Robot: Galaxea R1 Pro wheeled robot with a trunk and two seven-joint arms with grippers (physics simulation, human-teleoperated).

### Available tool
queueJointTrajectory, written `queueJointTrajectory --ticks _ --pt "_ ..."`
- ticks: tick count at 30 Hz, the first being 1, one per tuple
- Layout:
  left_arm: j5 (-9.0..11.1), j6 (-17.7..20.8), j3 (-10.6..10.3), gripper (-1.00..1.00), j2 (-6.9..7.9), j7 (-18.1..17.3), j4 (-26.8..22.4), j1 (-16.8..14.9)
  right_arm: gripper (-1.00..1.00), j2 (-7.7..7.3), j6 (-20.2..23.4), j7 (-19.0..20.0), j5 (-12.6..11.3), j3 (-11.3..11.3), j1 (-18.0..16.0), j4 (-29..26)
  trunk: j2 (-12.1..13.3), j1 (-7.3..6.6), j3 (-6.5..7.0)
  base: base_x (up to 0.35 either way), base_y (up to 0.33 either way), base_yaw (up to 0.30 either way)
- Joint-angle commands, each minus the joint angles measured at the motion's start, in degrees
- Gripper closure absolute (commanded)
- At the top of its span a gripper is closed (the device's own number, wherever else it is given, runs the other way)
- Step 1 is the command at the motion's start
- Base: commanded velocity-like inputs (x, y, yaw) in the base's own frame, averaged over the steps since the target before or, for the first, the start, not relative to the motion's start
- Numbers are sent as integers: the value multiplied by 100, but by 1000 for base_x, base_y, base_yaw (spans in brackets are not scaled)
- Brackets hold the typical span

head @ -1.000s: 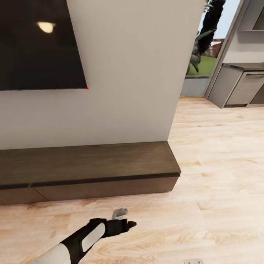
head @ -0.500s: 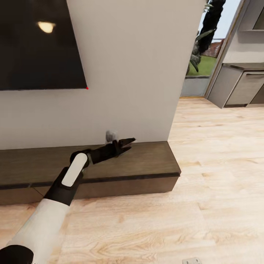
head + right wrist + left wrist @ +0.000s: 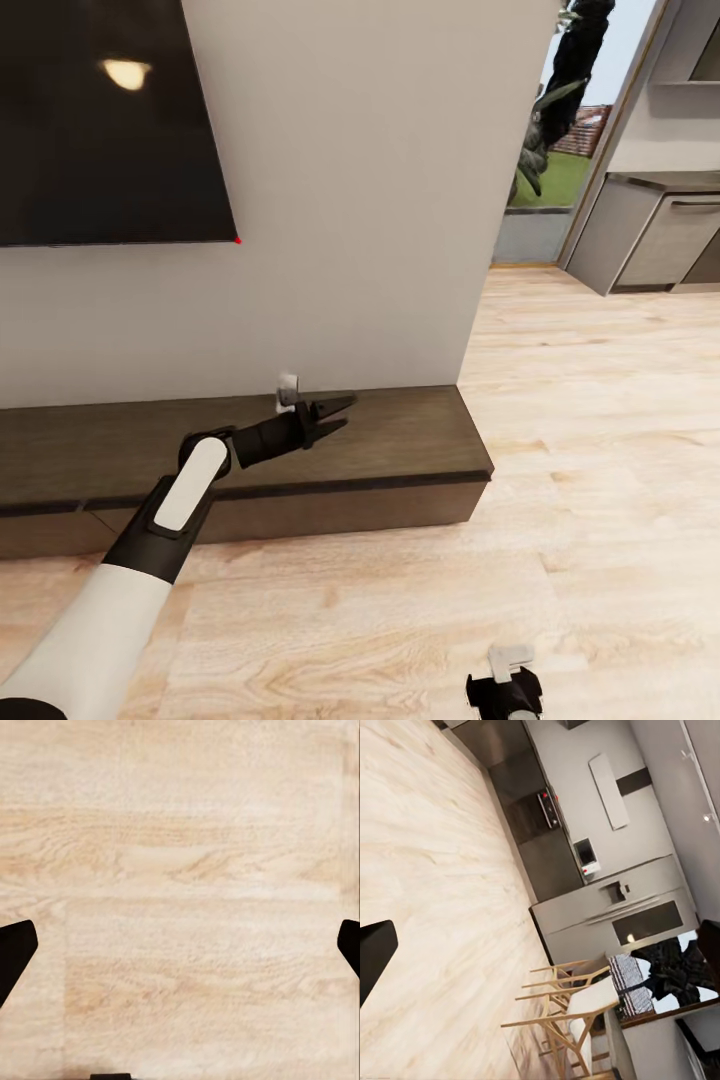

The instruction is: Place each of the two pumpkins and all three candles from the living room inside a cabinet in the living room (use any cabinet), then make sure every cabinet is closed, and position the cauldron so it is next to a table in the living room.

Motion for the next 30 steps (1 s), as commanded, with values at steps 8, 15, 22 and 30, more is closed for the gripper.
queueJointTrajectory --ticks 8,15,22,30 --pt "1 0 -1 -100 -12 5 -6 13 -100 -257 35 -243 233 8 -263 -260 0 0 0 0 0 0" --pt "-8 -4 -27 -100 -50 9 11 13 -100 -422 259 -468 469 -5 -492 -487 0 0 0 0 0 0" --pt "-12 -8 -309 -100 -58 23 -7 13 -100 -368 1728 -4133 6863 42 -529 -897 0 0 0 0 0 0" --pt "-9 -9 -483 -100 -65 26 -24 13 -100 28 1759 -4427 7605 75 -513 -935 0 0 0 0 0 0"
